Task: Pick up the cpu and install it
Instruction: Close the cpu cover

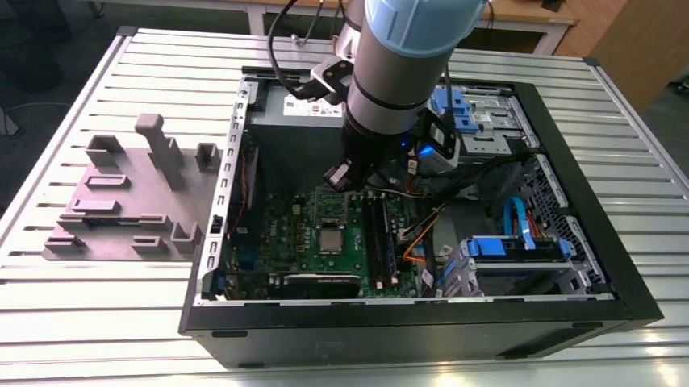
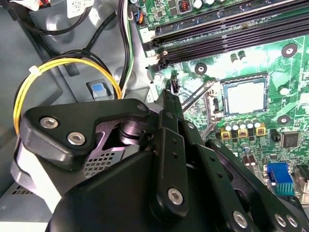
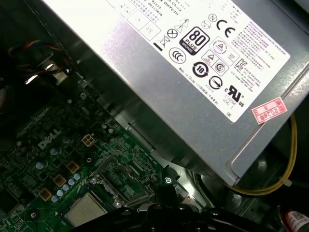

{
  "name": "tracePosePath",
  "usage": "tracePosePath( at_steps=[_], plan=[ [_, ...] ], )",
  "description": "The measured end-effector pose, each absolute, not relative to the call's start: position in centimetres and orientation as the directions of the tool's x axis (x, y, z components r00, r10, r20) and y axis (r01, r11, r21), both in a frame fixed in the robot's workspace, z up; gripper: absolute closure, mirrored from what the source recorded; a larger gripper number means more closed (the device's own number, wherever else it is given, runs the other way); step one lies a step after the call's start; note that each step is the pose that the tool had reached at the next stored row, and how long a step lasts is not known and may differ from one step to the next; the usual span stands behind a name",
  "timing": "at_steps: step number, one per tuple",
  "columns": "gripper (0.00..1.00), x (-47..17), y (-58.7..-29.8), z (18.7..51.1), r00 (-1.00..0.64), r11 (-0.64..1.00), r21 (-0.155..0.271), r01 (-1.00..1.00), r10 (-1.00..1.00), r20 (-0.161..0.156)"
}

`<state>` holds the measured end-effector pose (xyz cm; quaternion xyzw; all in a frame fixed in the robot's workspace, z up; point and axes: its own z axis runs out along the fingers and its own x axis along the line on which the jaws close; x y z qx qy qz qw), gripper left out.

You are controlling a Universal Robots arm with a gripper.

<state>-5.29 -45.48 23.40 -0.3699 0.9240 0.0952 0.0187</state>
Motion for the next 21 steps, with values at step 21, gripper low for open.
tracePosePath(
  at_steps=[21],
  plan=[
    [0.89, -5.49, -45.59, 23.90, -0.709, 0.690, 0.166, -0.704, -0.696, -0.112]
  ],
)
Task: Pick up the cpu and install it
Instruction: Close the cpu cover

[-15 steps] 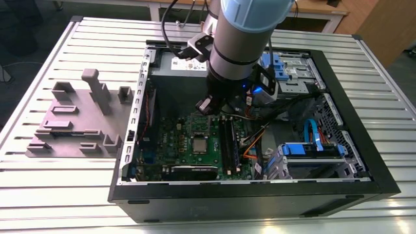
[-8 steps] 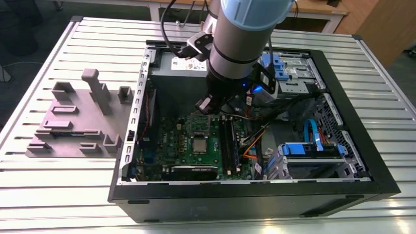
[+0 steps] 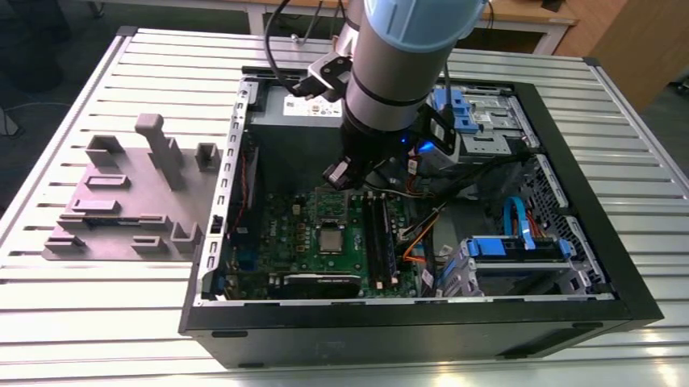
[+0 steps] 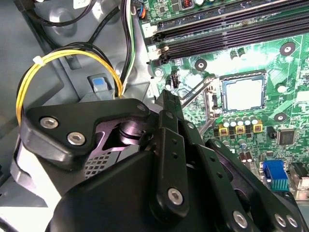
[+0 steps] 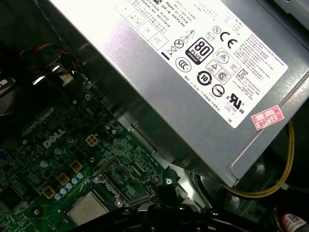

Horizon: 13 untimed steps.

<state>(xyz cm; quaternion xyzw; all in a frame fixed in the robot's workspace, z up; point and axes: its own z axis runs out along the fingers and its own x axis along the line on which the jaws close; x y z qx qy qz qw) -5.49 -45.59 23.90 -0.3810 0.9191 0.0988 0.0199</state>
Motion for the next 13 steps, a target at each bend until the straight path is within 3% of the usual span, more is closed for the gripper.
tracePosePath(
  at_steps=[13],
  plan=[
    [0.89, -5.53, -45.76, 24.02, -0.700, 0.680, 0.172, -0.713, -0.704, -0.119]
  ],
)
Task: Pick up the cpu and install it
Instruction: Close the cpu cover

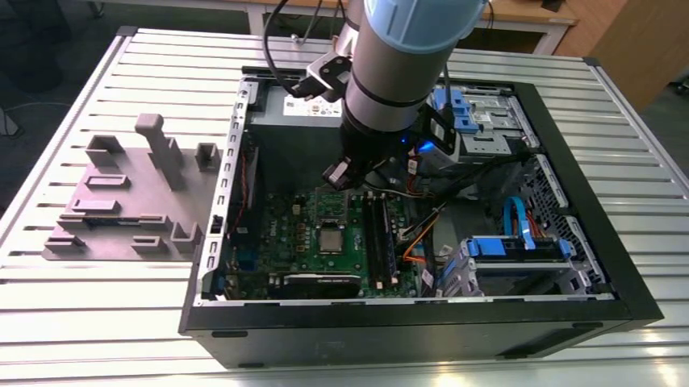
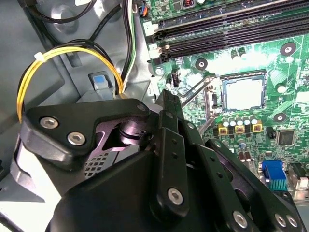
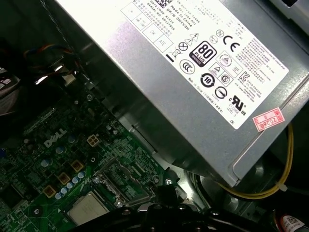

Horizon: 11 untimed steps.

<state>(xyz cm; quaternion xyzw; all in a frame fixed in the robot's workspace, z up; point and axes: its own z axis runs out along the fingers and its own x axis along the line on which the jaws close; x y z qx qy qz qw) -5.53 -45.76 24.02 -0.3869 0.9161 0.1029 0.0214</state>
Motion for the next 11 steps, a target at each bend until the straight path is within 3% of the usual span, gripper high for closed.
tracePosePath(
  at_steps=[11],
  plan=[
    [0.89, -5.55, -45.95, 24.23, -0.695, 0.675, 0.172, -0.718, -0.709, -0.119]
  ],
)
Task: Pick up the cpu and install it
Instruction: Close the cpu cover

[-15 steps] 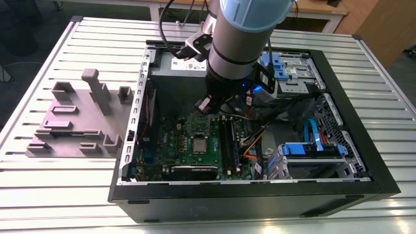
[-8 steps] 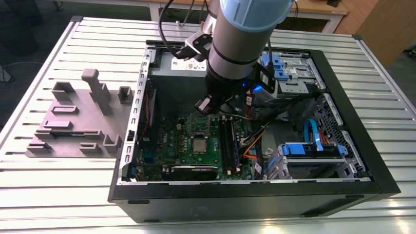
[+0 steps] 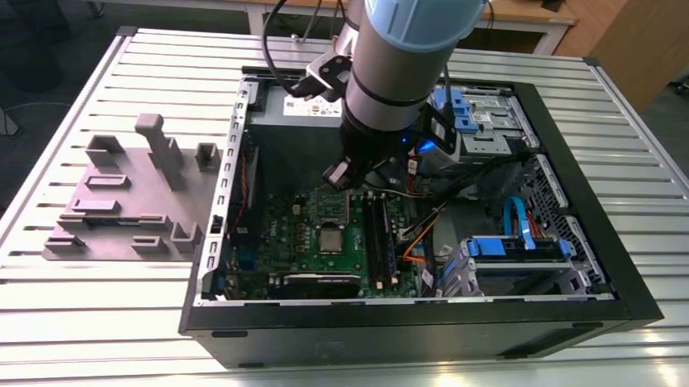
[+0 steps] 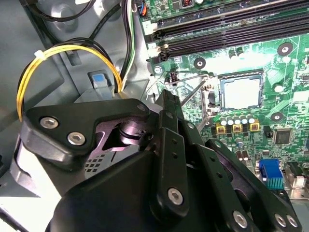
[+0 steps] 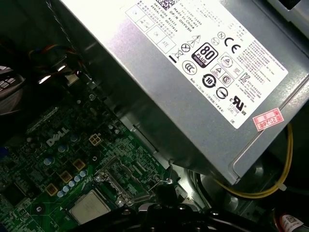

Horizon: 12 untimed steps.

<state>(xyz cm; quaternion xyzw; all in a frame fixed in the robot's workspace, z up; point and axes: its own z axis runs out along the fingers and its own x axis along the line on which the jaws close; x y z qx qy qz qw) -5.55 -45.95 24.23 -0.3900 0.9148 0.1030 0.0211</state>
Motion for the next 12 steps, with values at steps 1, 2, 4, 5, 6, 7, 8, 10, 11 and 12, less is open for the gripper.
tracePosePath(
  at_steps=[1, 2, 4, 5, 6, 7, 8, 10, 11, 12],
  plan=[
    [0.89, -5.56, -46.00, 24.23, -0.694, 0.674, 0.172, -0.718, -0.710, -0.119],
    [0.89, -5.57, -46.06, 24.23, -0.694, 0.674, 0.172, -0.719, -0.710, -0.119],
    [0.89, -5.60, -46.18, 24.23, -0.693, 0.672, 0.172, -0.720, -0.711, -0.119],
    [0.89, -5.61, -46.23, 24.23, -0.692, 0.672, 0.172, -0.720, -0.712, -0.119],
    [0.89, -5.63, -46.29, 24.23, -0.692, 0.672, 0.172, -0.721, -0.712, -0.119],
    [0.89, -5.63, -46.35, 24.23, -0.692, 0.671, 0.172, -0.721, -0.712, -0.119],
    [0.89, -5.64, -46.42, 24.23, -0.691, 0.671, 0.172, -0.721, -0.713, -0.119],
    [0.89, -5.69, -46.61, 24.23, -0.691, 0.671, 0.172, -0.722, -0.713, -0.119],
    [0.89, -5.73, -46.72, 24.23, -0.691, 0.671, 0.172, -0.722, -0.713, -0.119],
    [0.89, -5.75, -46.83, 24.23, -0.691, 0.671, 0.171, -0.722, -0.713, -0.119]
  ],
)
